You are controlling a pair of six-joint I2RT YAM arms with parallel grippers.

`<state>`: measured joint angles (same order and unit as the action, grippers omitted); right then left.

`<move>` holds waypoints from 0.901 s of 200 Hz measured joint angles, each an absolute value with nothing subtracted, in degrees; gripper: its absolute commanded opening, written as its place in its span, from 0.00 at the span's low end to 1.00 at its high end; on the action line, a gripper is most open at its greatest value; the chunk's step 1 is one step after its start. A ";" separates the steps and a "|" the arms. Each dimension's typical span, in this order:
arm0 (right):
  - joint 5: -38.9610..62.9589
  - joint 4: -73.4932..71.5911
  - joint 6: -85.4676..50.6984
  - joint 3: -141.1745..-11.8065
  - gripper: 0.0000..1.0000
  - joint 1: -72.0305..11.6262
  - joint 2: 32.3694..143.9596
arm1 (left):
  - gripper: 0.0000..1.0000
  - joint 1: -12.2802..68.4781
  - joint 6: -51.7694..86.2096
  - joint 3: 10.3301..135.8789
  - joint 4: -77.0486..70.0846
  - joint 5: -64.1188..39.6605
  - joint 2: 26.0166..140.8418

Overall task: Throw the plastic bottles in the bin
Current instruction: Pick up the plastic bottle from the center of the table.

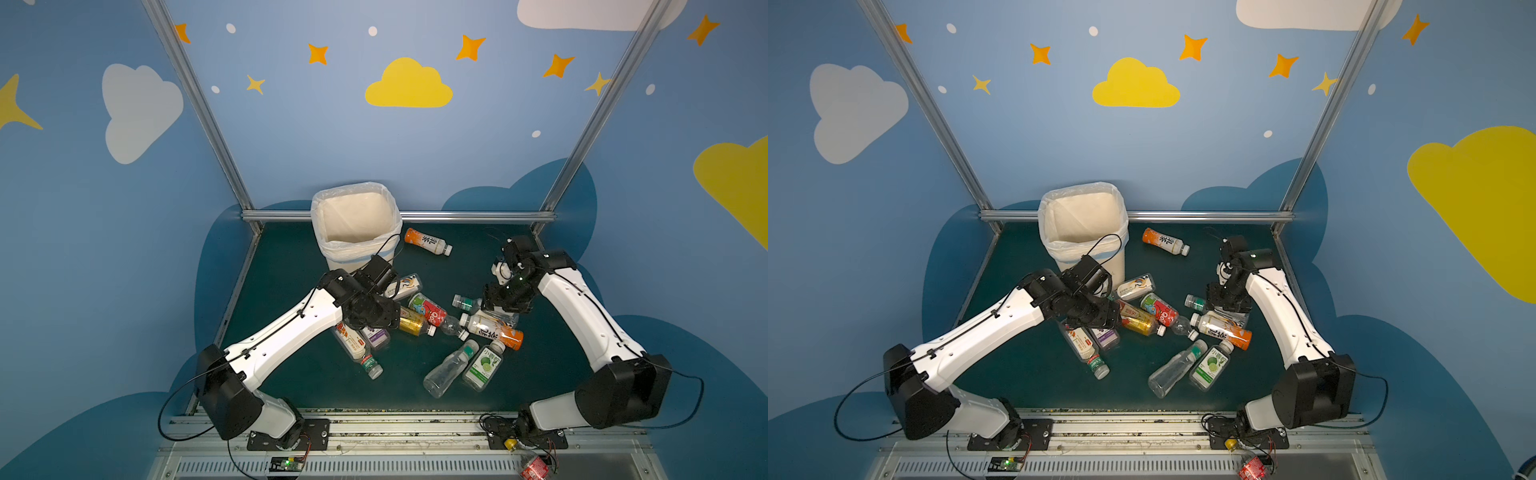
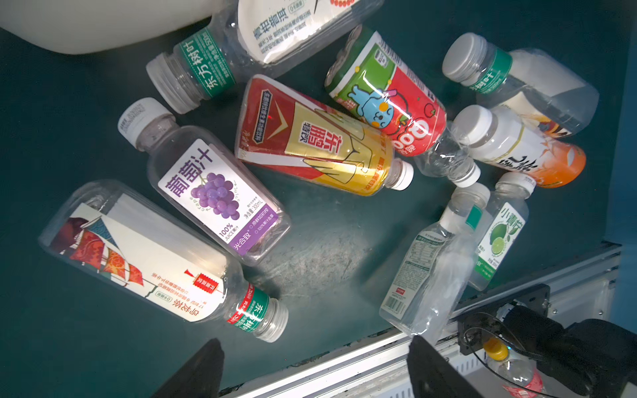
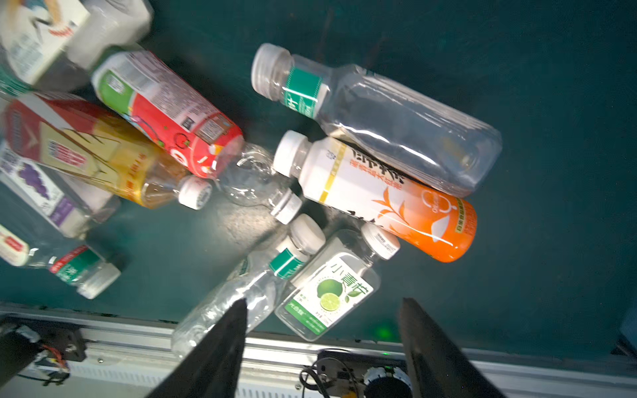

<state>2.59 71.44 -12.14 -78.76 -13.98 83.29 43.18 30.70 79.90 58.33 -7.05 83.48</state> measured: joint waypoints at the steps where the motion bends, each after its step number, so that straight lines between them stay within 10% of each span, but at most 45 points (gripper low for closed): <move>1: 2.59 71.48 -12.10 -78.72 0.63 -13.98 83.31 | 0.85 43.18 30.72 79.90 58.28 -7.07 83.46; 180: 15.00 61.17 -12.53 -73.80 0.66 -39.27 88.29 | 0.86 43.11 34.54 75.96 55.13 -5.39 78.50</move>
